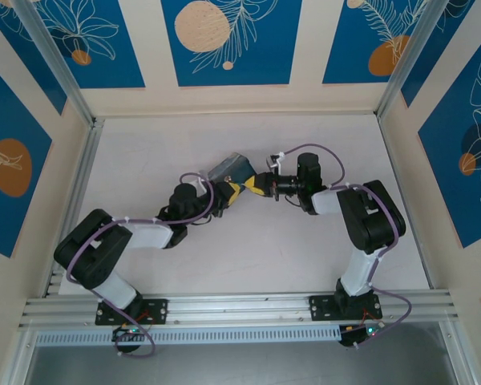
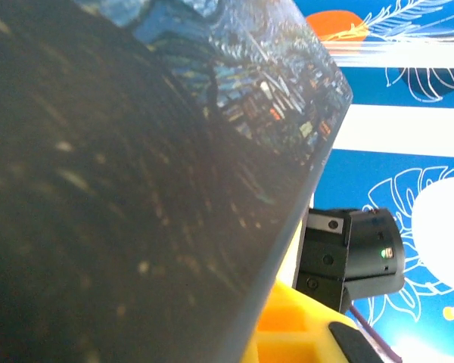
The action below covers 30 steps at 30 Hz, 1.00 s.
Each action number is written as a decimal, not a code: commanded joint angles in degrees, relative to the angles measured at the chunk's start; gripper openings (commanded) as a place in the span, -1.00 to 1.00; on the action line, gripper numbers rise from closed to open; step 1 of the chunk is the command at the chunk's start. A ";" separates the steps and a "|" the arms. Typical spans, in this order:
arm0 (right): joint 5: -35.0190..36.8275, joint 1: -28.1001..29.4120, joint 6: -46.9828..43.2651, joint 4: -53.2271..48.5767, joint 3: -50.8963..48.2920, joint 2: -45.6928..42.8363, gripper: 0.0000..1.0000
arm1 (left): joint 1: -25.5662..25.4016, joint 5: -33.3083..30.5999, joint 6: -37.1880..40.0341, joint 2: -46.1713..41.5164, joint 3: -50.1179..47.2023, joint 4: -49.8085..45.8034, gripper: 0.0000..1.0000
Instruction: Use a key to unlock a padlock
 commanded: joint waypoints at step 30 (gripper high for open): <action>14.05 -3.24 -6.93 -12.65 -8.15 -10.52 -1.00 | -7.91 1.06 21.51 -24.11 -4.13 -35.66 0.54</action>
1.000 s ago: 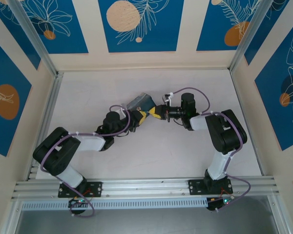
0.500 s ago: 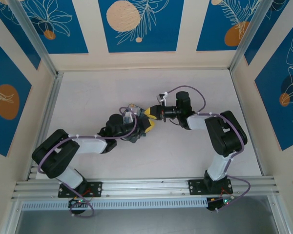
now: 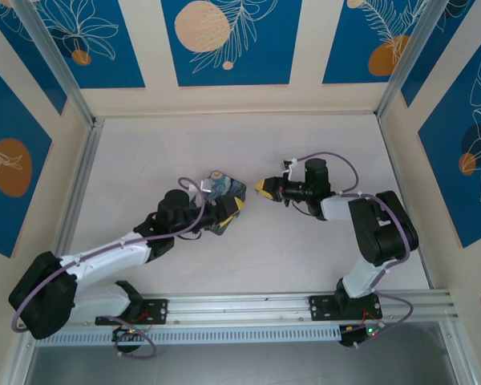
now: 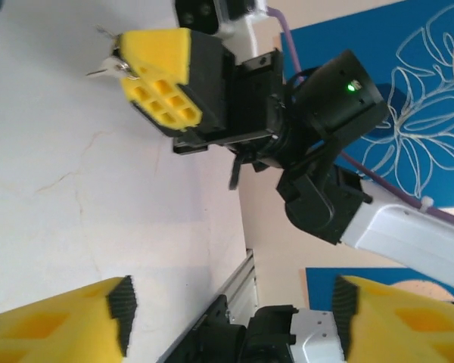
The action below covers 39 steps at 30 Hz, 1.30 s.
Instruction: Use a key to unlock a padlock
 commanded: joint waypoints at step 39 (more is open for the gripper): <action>7.06 9.74 -10.80 -24.69 29.30 9.38 -1.00 | 16.04 2.66 25.23 1.18 -8.68 -11.55 0.83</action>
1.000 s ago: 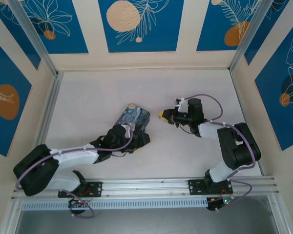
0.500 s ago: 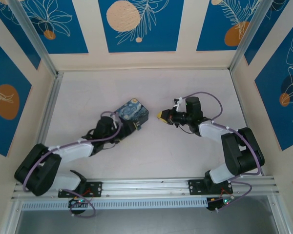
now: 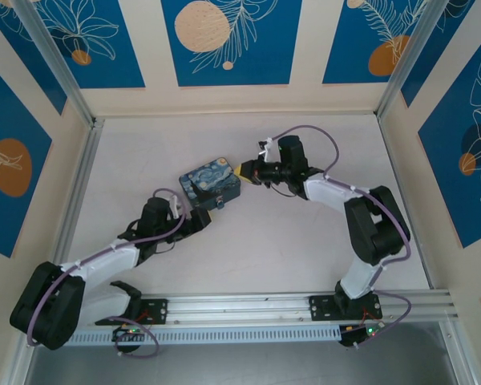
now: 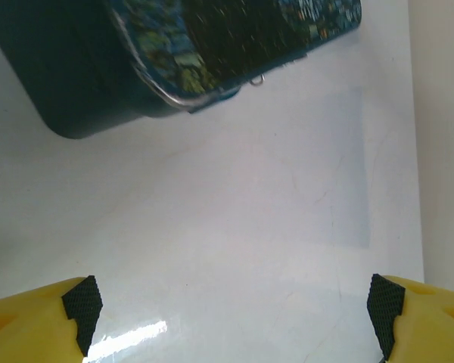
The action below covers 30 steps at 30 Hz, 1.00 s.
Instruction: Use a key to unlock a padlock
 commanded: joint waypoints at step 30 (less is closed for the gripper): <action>-0.75 3.13 3.29 -4.30 11.99 16.00 -1.00 | -10.77 -24.73 26.55 29.02 14.79 17.28 0.76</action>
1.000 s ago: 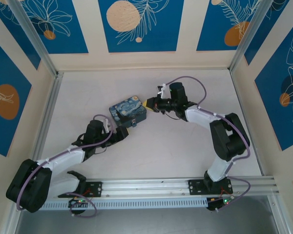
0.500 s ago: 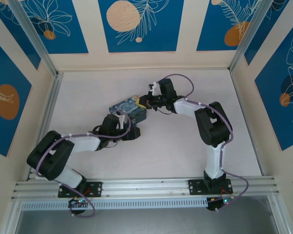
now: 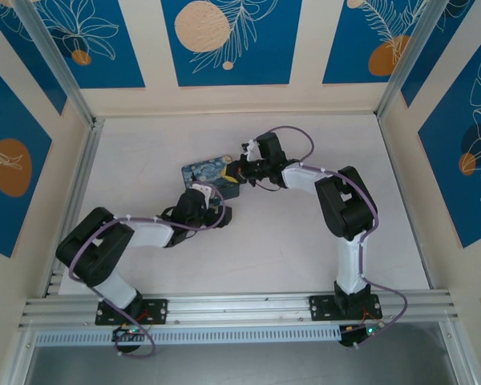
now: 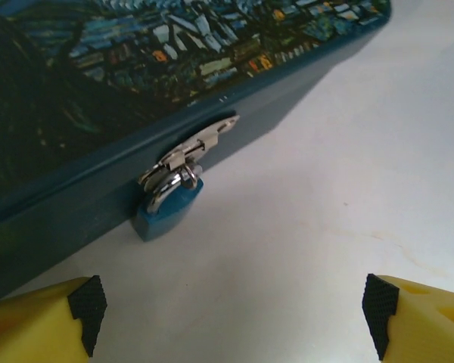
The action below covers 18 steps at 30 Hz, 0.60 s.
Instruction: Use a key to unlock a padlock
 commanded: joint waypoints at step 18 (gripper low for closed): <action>0.40 0.36 2.78 -0.83 1.63 3.70 -1.00 | -0.43 3.01 -8.70 10.56 3.68 21.75 0.70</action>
